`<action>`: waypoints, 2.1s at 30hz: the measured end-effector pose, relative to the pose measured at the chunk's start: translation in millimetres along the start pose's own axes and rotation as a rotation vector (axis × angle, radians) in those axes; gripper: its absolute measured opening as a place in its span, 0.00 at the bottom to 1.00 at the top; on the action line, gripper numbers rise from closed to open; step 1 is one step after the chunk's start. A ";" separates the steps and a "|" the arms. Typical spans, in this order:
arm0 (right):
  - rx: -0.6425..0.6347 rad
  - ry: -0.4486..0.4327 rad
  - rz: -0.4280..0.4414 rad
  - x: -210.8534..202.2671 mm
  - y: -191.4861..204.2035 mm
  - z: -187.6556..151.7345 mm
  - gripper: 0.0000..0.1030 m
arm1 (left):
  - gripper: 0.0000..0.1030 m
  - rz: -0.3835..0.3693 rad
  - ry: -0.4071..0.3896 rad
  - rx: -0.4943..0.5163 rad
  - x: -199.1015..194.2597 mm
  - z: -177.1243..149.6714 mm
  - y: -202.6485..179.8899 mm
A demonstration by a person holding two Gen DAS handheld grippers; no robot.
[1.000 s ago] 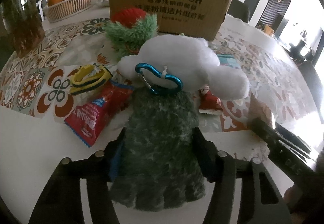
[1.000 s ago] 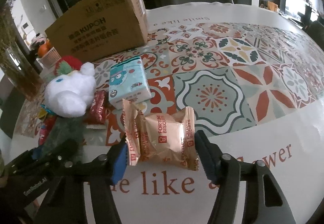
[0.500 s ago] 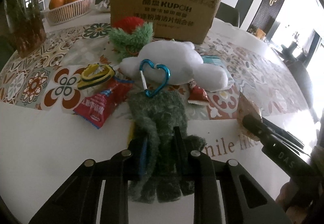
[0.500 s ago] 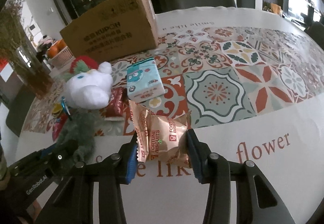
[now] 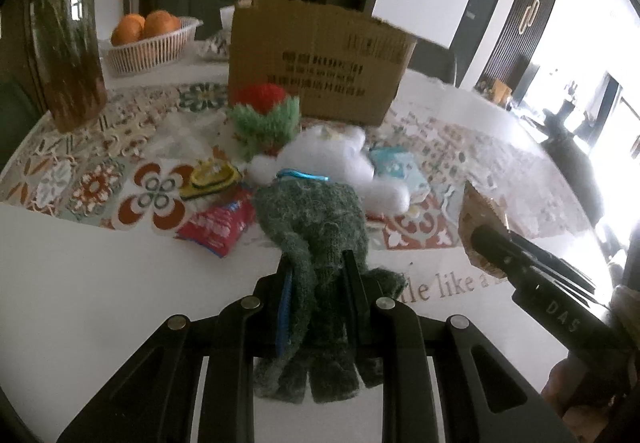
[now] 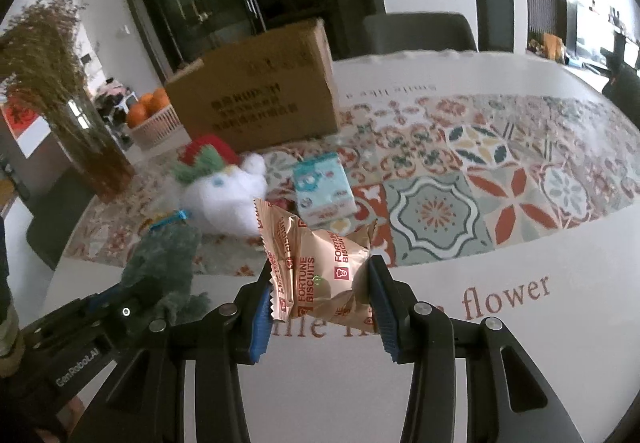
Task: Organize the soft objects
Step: 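Lift the green glove with the left tool while the right tool carries biscuits toward the box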
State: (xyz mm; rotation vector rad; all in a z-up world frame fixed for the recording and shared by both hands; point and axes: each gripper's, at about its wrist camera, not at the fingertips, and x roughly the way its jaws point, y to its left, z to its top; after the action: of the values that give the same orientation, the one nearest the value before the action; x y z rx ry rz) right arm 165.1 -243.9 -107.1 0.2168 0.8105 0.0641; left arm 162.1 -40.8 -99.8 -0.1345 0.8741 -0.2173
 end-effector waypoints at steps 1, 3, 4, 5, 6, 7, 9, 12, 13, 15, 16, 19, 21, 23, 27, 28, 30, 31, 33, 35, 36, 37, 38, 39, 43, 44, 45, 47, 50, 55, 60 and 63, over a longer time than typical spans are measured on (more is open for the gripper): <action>-0.004 -0.009 0.003 -3.6 2.3 1.9 0.43 | 0.22 -0.001 -0.018 0.003 -6.2 1.3 0.1; -0.012 -0.028 0.010 -11.3 6.7 5.3 0.43 | 0.22 -0.004 -0.043 0.005 -15.3 4.2 0.4; -0.019 -0.041 0.013 -16.1 9.7 7.4 0.43 | 0.22 -0.005 -0.053 0.006 -18.7 5.6 0.9; -0.023 -0.051 0.016 -19.6 11.7 8.8 0.43 | 0.22 -0.007 -0.070 0.005 -24.6 7.3 1.6; -0.027 -0.061 0.020 -23.4 14.4 10.4 0.43 | 0.22 -0.009 -0.079 0.006 -27.7 8.6 2.1; -0.031 -0.069 0.024 -26.6 16.5 12.2 0.43 | 0.22 -0.010 -0.092 0.009 -31.6 10.1 2.2; -0.038 -0.083 0.029 -32.2 20.5 14.8 0.43 | 0.22 -0.010 -0.118 0.012 -41.0 13.1 3.3; -0.052 -0.107 0.032 -40.3 27.3 18.5 0.43 | 0.22 -0.012 -0.155 0.024 -51.3 19.0 4.8; -0.057 -0.114 0.034 -42.6 29.7 20.1 0.43 | 0.22 -0.013 -0.169 0.030 -54.4 21.3 5.5; -0.066 -0.132 0.035 -47.1 35.6 24.0 0.43 | 0.22 -0.017 -0.188 0.035 -59.8 24.9 7.0; -0.070 -0.138 0.037 -49.0 38.3 25.9 0.43 | 0.22 -0.017 -0.196 0.036 -61.9 27.1 8.3; -0.077 -0.159 0.043 -53.3 45.7 31.9 0.43 | 0.22 -0.026 -0.215 0.044 -66.9 35.2 12.6; -0.082 -0.172 0.044 -55.2 51.0 36.4 0.43 | 0.22 -0.031 -0.221 0.053 -69.1 39.3 14.2; -0.088 -0.182 0.042 -57.0 56.4 41.2 0.43 | 0.22 -0.035 -0.222 0.061 -69.9 45.3 17.3; -0.087 -0.194 0.045 -56.7 63.5 49.1 0.43 | 0.22 -0.047 -0.218 0.079 -71.0 54.9 20.6; -0.080 -0.197 0.049 -56.1 64.0 51.6 0.43 | 0.22 -0.051 -0.223 0.086 -71.9 57.5 21.3; -0.068 -0.201 0.051 -54.3 65.4 57.2 0.43 | 0.22 -0.059 -0.225 0.095 -72.2 63.9 22.9; -0.059 -0.207 0.054 -53.7 66.3 60.9 0.43 | 0.22 -0.067 -0.228 0.097 -72.0 68.7 24.0; -0.060 -0.215 0.057 -53.6 69.5 67.4 0.43 | 0.22 -0.062 -0.239 0.102 -72.5 75.0 24.1; -0.062 -0.221 0.063 -52.3 72.2 74.2 0.43 | 0.22 -0.065 -0.253 0.100 -72.1 84.1 25.4; -0.064 -0.223 0.067 -51.6 73.4 77.7 0.43 | 0.22 -0.068 -0.255 0.097 -71.7 86.9 26.0; -0.066 -0.226 0.073 -50.0 74.7 83.1 0.43 | 0.22 -0.071 -0.260 0.093 -71.4 91.1 26.2; -0.066 -0.230 0.080 -49.1 75.7 87.1 0.43 | 0.22 -0.071 -0.264 0.091 -70.4 95.9 26.4; -0.068 -0.234 0.085 -48.0 76.1 90.5 0.43 | 0.22 -0.070 -0.269 0.089 -69.9 99.5 26.4; -0.065 -0.252 0.095 -41.8 75.4 108.3 0.43 | 0.22 -0.053 -0.296 0.102 -67.3 114.8 24.7; -0.064 -0.254 0.098 -40.2 75.3 112.3 0.43 | 0.22 -0.056 -0.300 0.107 -66.0 119.6 24.3; -0.061 -0.258 0.104 -38.4 75.1 117.6 0.43 | 0.22 -0.056 -0.303 0.110 -64.7 123.3 24.0; -0.060 -0.262 0.113 -35.2 75.4 126.4 0.43 | 0.22 -0.050 -0.314 0.117 -60.8 132.6 22.6; -0.064 -0.270 0.120 -29.0 75.6 141.1 0.43 | 0.22 -0.050 -0.317 0.120 -55.2 146.2 22.1; -0.060 -0.262 0.147 -12.6 75.8 166.5 0.43 | 0.22 -0.048 -0.314 0.131 -43.3 168.1 21.3; -0.054 -0.248 0.158 6.4 74.8 191.4 0.43 | 0.22 -0.042 -0.296 0.139 -27.4 190.1 20.9; -0.062 -0.243 0.154 16.7 75.5 203.2 0.43 | 0.22 -0.043 -0.291 0.138 -17.5 201.7 23.0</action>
State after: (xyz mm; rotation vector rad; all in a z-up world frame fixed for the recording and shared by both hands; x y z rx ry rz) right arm 325.8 -202.0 33.2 0.2237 0.5481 0.2040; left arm 310.0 -8.6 36.6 -0.0545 0.5650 -0.2899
